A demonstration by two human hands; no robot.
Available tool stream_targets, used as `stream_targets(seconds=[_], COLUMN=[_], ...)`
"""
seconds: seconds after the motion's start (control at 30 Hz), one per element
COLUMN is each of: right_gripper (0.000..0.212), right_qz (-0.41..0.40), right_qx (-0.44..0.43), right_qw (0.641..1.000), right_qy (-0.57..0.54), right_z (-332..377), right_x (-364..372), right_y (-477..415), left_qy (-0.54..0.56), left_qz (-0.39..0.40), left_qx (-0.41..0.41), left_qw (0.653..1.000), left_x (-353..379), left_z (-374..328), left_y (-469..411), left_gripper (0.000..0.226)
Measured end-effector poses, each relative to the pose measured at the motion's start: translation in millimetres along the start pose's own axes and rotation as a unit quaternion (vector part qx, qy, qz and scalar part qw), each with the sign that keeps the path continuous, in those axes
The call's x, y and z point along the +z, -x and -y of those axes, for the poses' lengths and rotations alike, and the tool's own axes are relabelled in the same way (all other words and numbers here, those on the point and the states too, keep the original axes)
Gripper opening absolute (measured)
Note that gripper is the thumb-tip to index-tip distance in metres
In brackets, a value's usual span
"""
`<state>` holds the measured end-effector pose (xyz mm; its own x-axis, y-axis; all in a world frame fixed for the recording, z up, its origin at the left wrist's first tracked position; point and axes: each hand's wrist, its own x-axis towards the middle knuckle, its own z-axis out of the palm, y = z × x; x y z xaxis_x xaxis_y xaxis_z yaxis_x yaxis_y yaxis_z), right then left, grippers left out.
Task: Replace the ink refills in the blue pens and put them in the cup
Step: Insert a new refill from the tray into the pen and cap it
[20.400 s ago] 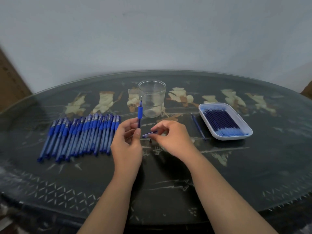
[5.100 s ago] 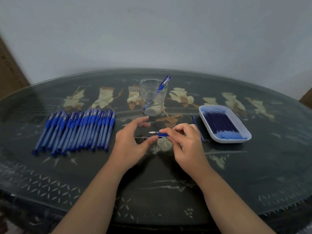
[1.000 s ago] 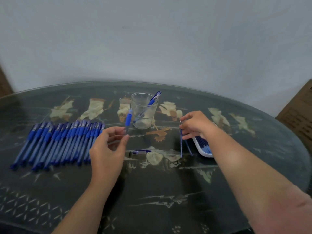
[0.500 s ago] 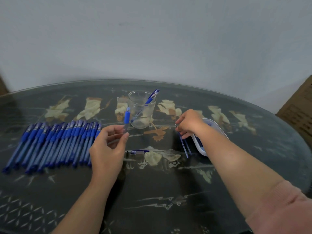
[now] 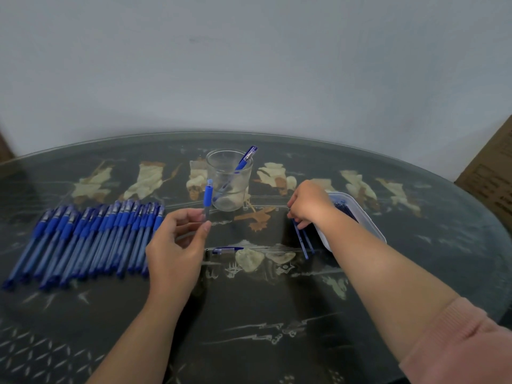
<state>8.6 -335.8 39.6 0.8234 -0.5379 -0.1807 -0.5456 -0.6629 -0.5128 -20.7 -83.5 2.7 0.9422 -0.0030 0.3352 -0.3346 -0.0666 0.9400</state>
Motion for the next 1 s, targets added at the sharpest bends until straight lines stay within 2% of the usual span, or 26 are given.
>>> stream_targets(seconds=[0.27, 0.57, 0.73, 0.87, 1.0], right_gripper=[0.025, 0.030, 0.025, 0.022, 0.024], right_qz=[-0.060, -0.076, -0.081, -0.089, -0.091], right_qx=[-0.035, -0.050, -0.053, -0.058, -0.054], right_qw=[0.994, 0.991, 0.989, 0.990, 0.994], right_qy=[0.084, 0.103, 0.110, 0.095, 0.028], right_z=[-2, -6, -7, -6, -5], right_x=[6, 7, 6, 3, -4], right_y=[-4, -5, 0, 7, 18], left_qy=[0.000, -0.008, -0.008, -0.010, -0.013], left_qz=[0.005, 0.008, 0.008, 0.009, 0.007], left_qx=[-0.003, -0.003, -0.005, -0.010, -0.003], left_qw=[1.000, 1.000, 1.000, 1.000, 1.000], left_x=[0, -1, -1, -1, -1], left_z=[0, 3, 2, 2, 2], left_y=[0, -1, -1, -1, -1], left_gripper=[0.024, 0.024, 0.025, 0.024, 0.023])
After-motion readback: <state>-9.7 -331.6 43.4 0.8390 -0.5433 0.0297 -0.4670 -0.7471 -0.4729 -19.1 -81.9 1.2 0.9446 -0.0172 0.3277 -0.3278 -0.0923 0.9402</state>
